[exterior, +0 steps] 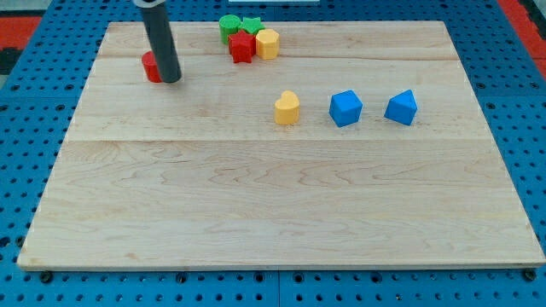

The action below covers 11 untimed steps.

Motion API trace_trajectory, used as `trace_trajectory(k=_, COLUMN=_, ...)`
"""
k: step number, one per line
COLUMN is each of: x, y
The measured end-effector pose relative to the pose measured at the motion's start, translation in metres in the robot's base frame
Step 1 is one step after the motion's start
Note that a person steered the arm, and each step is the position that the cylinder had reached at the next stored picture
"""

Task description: Move the green star closer to the yellow hexagon

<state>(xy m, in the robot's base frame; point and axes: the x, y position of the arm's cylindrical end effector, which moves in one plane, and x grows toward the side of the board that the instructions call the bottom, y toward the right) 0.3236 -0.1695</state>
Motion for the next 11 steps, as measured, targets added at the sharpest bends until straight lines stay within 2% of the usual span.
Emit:
trace_trajectory(k=3, x=0.0, y=-0.067)
trace_trajectory(k=6, x=0.001, y=-0.088)
trace_trajectory(k=7, x=-0.061, y=-0.124)
trace_trajectory(k=8, x=-0.112, y=-0.072)
trace_trajectory(k=9, x=-0.132, y=-0.004)
trace_trajectory(k=10, x=-0.132, y=0.019)
trace_trajectory(k=11, x=-0.132, y=0.112)
